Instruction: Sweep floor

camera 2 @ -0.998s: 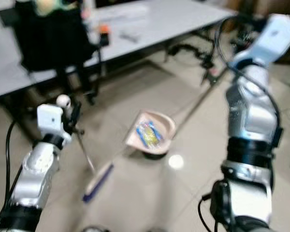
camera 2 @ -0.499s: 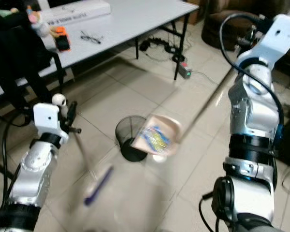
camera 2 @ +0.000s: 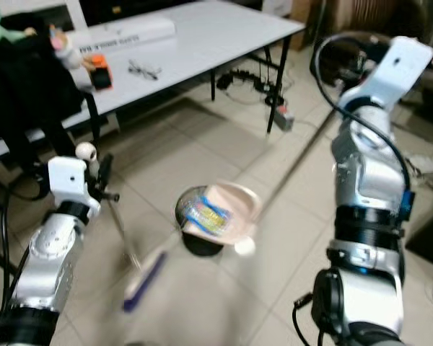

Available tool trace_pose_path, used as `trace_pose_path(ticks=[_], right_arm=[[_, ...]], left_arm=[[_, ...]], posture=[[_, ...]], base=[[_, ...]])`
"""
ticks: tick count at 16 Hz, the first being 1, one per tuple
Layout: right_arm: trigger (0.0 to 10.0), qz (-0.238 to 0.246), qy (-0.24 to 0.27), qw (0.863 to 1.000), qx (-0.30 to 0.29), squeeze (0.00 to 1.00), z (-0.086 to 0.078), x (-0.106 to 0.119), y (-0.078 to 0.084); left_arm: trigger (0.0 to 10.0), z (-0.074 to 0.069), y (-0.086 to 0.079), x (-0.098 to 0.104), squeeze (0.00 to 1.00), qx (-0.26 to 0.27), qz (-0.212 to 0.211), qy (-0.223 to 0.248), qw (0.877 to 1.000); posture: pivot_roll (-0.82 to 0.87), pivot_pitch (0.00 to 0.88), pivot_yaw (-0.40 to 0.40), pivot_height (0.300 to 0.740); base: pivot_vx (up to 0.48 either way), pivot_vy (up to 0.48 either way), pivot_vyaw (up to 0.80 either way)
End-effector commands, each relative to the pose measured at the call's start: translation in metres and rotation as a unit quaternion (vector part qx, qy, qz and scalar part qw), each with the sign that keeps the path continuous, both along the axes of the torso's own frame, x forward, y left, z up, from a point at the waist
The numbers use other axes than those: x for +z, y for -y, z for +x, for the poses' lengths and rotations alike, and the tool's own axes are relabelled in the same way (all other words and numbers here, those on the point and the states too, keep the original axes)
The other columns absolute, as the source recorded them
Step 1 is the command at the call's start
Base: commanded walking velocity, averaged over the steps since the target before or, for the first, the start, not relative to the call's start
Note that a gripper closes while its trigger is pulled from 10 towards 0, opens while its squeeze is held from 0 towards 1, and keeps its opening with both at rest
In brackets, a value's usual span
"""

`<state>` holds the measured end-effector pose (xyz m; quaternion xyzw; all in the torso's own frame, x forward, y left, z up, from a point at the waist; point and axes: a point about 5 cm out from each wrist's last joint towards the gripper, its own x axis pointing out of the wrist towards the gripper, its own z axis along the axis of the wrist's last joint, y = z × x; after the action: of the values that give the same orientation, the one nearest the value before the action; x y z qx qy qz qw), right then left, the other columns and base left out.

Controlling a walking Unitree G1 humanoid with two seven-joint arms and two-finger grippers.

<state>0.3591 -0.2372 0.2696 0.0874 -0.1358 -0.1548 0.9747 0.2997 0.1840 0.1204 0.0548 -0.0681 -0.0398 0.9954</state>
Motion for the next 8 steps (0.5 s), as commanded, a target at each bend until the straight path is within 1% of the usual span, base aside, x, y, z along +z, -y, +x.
trace_pose_path(ticks=[1,8], right_arm=[[10.0,0.009,0.032,0.999,0.018,0.0,-0.0002,0.0134,-0.0105],[10.0,0.021,0.036,0.999,0.007,0.0,-0.0024,0.0117,-0.0066]], left_arm=[[10.0,0.0017,-0.007,0.0099,0.0,0.008,0.016,0.017,1.0],[10.0,0.0025,-0.0055,0.0098,0.0,-0.003,0.02,0.014,1.0]], posture=[[-0.02,0.0,-0.004,0.74],[-0.02,0.0,0.006,0.74]], base=[[0.39,0.0,0.0],[0.387,0.0,0.0]])
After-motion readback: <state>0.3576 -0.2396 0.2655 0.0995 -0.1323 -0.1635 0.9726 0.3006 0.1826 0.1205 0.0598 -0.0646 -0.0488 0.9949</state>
